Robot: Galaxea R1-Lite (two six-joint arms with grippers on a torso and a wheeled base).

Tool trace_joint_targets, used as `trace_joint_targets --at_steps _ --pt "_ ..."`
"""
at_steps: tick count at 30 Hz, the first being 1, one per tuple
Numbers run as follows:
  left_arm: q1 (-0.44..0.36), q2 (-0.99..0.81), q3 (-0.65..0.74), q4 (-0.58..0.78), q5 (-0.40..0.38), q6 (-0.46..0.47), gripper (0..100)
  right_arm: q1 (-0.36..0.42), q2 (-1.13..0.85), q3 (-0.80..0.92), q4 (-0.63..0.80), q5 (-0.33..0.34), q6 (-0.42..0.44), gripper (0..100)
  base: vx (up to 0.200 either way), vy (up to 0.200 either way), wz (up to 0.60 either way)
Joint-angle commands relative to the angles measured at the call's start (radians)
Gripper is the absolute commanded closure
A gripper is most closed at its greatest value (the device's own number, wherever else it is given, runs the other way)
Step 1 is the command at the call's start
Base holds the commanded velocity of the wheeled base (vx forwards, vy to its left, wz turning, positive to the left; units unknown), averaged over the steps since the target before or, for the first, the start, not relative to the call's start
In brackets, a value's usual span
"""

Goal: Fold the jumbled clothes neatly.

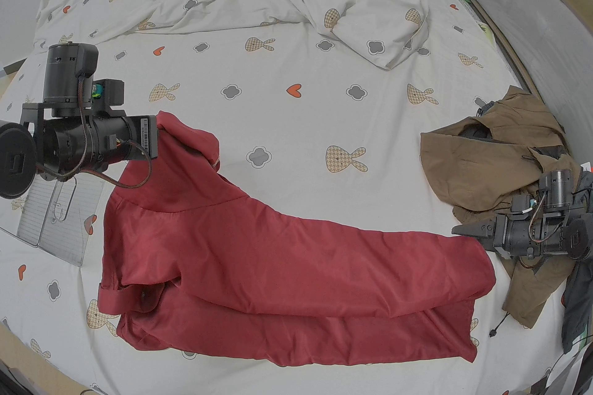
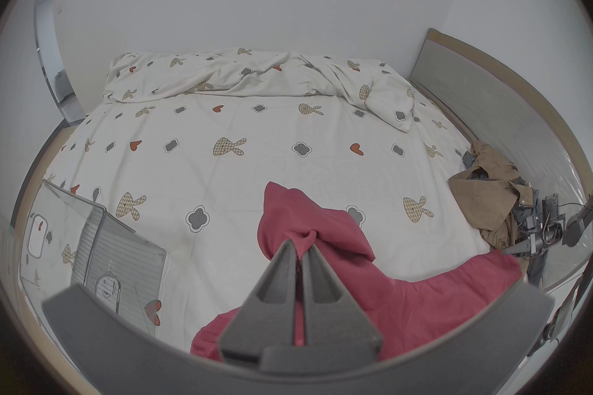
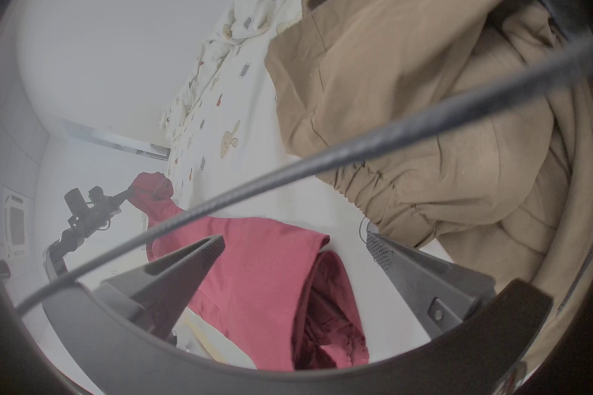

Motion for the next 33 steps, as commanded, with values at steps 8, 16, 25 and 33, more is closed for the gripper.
trace_joint_targets --at_steps 8,16,25,33 --pt "0.001 0.015 0.002 -0.001 0.0 0.0 100 0.099 0.0 -0.015 -0.001 0.0 0.01 0 0.0 0.0 0.0" --pt "0.001 0.015 0.002 -0.001 0.0 0.0 100 0.088 -0.003 -0.024 -0.001 -0.003 0.01 100 0.0 0.0 0.0" --pt "0.001 0.006 -0.003 -0.004 0.017 -0.001 100 0.082 -0.097 -0.07 0.001 -0.009 0.014 100 0.0 0.0 0.0" --pt "0.041 0.004 -0.09 0.001 0.08 -0.003 100 0.108 -0.212 -0.283 0.009 -0.119 0.165 100 0.0 0.0 0.0"
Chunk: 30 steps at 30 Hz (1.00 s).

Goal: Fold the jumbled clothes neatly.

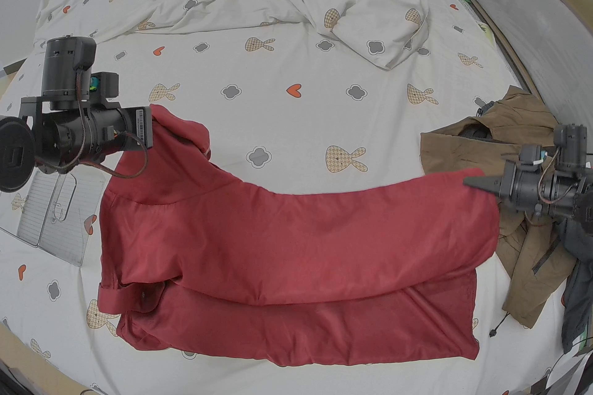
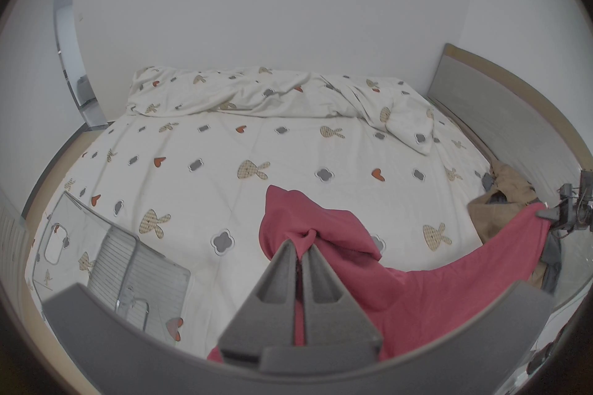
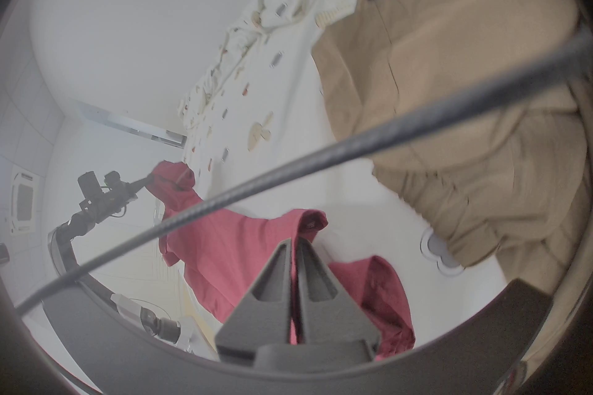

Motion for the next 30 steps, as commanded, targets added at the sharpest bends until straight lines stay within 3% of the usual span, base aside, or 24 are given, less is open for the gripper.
trace_joint_targets --at_steps 1,9,15,30 --pt "0.04 0.002 -0.08 0.006 0.011 -0.003 100 0.027 -0.076 -0.155 0.004 -0.055 0.071 100 0.0 0.0 0.0" --pt "0.075 0.061 -0.184 0.009 0.019 0.0 100 0.044 0.007 -0.345 0.085 -0.068 0.076 100 0.0 0.0 0.0" --pt "0.115 0.151 -0.348 0.017 0.02 0.014 100 0.044 0.122 -0.522 0.095 -0.094 0.075 100 0.0 0.0 0.0" --pt "0.12 0.397 -0.696 0.103 0.02 0.071 100 0.03 0.243 -0.628 0.095 -0.095 0.076 100 0.0 0.0 0.0"
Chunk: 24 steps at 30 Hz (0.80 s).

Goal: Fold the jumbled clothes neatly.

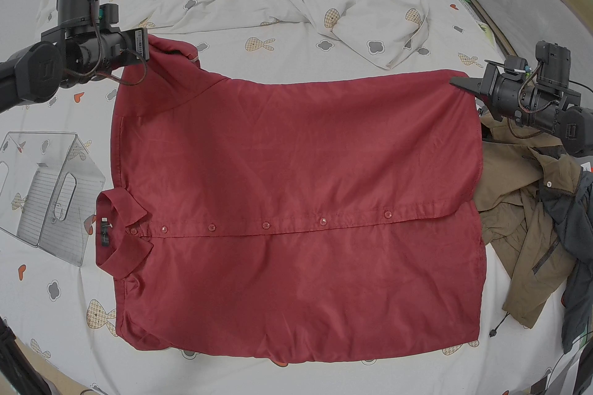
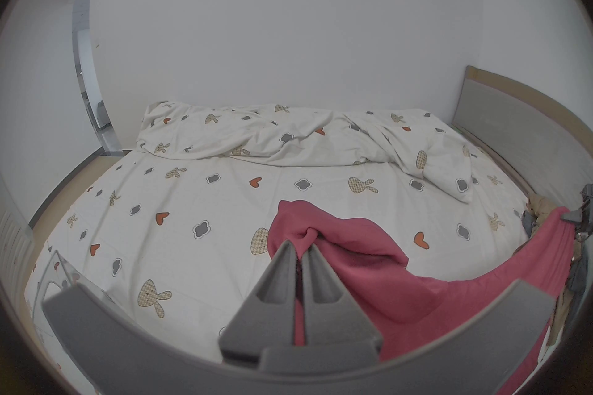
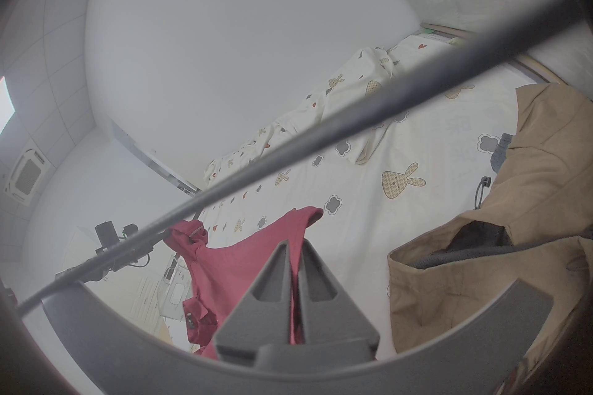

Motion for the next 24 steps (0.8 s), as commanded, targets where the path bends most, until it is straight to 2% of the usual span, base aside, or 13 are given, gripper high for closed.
trace_joint_targets --at_steps 1,12,15,16,24 --pt "-0.003 0.144 -0.121 0.031 0.0 0.005 100 -0.005 0.055 -0.035 -0.001 0.001 0.001 100 0.0 0.0 0.0" --pt "-0.032 0.188 -0.13 0.034 0.016 0.006 100 -0.005 0.071 -0.035 -0.001 0.001 0.001 100 0.0 0.0 0.0" --pt "-0.042 0.188 -0.132 0.079 0.019 0.009 100 -0.005 0.07 -0.029 -0.001 0.001 -0.001 100 0.0 0.0 0.0" --pt "-0.042 0.194 -0.13 0.082 0.02 0.012 0 -0.005 0.07 -0.029 -0.001 0.001 -0.001 0 0.0 0.0 0.0" --pt "-0.037 0.208 -0.134 0.034 0.019 0.023 0 -0.007 0.07 -0.028 -0.002 -0.001 -0.004 0 0.0 0.0 0.0"
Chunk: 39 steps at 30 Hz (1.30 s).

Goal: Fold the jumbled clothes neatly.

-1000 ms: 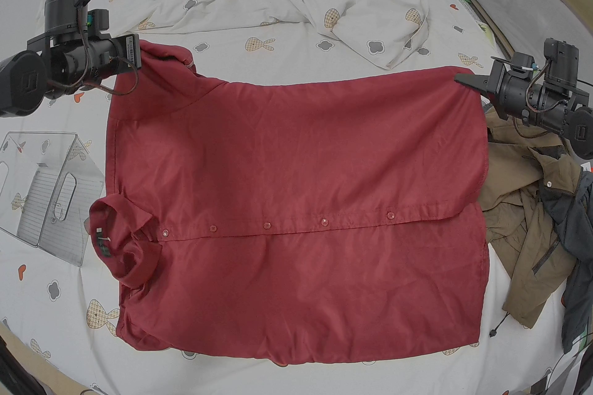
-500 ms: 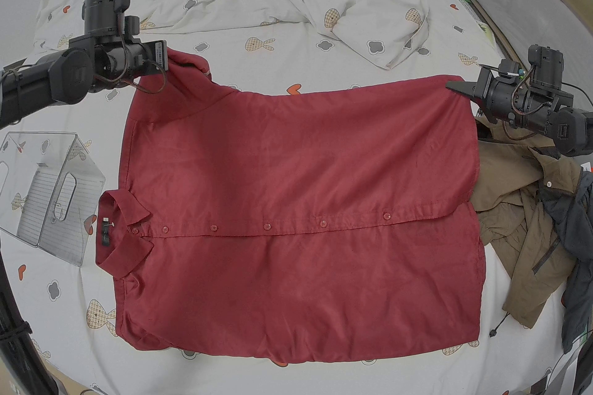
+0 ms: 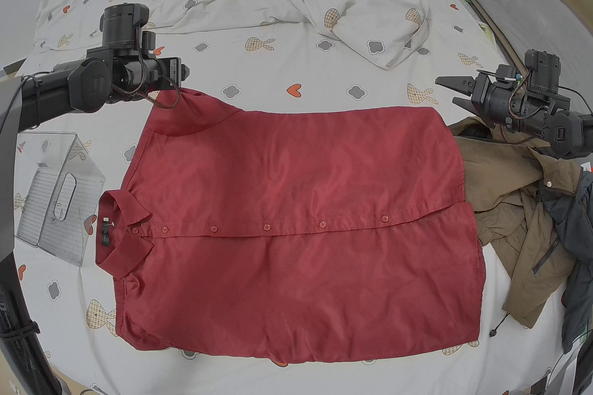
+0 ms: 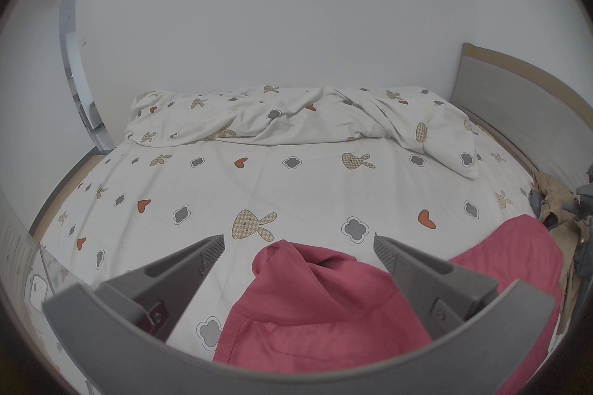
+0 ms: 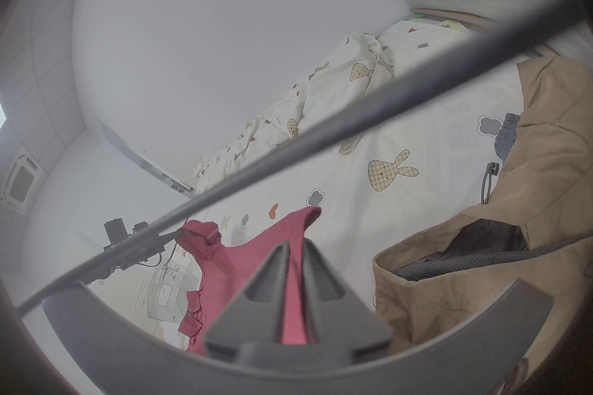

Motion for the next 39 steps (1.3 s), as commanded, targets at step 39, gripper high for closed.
trace_joint_targets --at_steps 39 --pt "-0.001 -0.782 0.993 0.683 -0.709 -0.005 0 0.266 -0.509 0.403 0.643 0.002 -0.122 0 0.0 0.0 0.0"
